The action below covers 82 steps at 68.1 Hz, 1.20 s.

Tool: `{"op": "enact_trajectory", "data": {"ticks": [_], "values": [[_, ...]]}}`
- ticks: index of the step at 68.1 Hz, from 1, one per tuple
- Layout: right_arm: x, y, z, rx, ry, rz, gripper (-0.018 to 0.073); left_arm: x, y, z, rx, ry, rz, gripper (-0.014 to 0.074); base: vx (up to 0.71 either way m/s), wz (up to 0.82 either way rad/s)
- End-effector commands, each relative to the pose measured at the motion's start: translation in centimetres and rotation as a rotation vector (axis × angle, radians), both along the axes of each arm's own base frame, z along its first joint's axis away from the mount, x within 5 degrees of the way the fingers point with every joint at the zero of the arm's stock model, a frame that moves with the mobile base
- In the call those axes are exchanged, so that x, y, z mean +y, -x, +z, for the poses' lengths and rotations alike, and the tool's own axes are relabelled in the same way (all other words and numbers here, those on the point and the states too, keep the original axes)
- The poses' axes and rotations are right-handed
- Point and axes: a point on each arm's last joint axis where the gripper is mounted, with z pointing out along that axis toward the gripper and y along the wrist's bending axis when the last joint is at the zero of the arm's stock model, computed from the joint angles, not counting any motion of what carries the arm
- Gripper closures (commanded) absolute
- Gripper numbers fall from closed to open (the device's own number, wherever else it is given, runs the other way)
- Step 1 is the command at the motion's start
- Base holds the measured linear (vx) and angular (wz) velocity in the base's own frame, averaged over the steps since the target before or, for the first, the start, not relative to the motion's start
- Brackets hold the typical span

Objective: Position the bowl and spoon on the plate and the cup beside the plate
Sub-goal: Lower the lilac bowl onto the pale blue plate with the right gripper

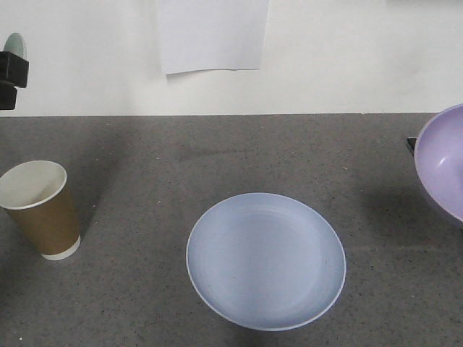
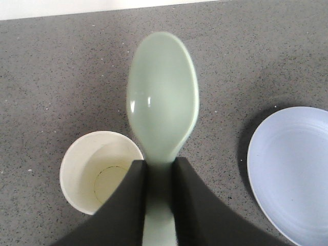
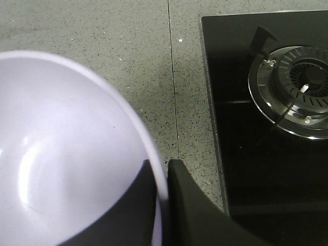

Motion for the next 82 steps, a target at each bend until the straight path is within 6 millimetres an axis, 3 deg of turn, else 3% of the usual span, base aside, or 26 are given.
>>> {"op": "enact_trajectory", "data": {"ticks": [1, 12, 25, 35, 59, 82], "values": [[0.0, -0.1, 1.2, -0.091, -0.003, -0.004, 0.057, 0.0, 0.6, 1.4, -0.089, 0.031, -0.007, 0.0603, 0.0, 0.0], [1.0, -0.7, 1.3, -0.121, -0.098, 0.061, 0.0568, 0.0, 0.6, 1.4, -0.089, 0.031, -0.007, 0.0603, 0.0, 0.0], [2.5, -3.4, -0.1, -0.048, -0.211, 0.252, 0.0567, 0.0, 0.6, 1.4, -0.089, 0.031, -0.007, 0.0603, 0.0, 0.0], [4.1, -6.2, -2.2, 0.049, -0.206, 0.338, 0.0565, 0.0, 0.6, 1.4, -0.089, 0.031, -0.007, 0.0603, 0.0, 0.0], [11.2, -11.6, -8.3, 0.193, -0.11, 0.474, 0.0563, 0.0, 0.6, 1.4, -0.089, 0.031, -0.007, 0.0603, 0.0, 0.0], [14.7, -14.3, -13.8, 0.322, -0.105, 0.53, 0.0563, 0.0, 0.6, 1.4, -0.089, 0.031, -0.007, 0.0603, 0.0, 0.0]]}}
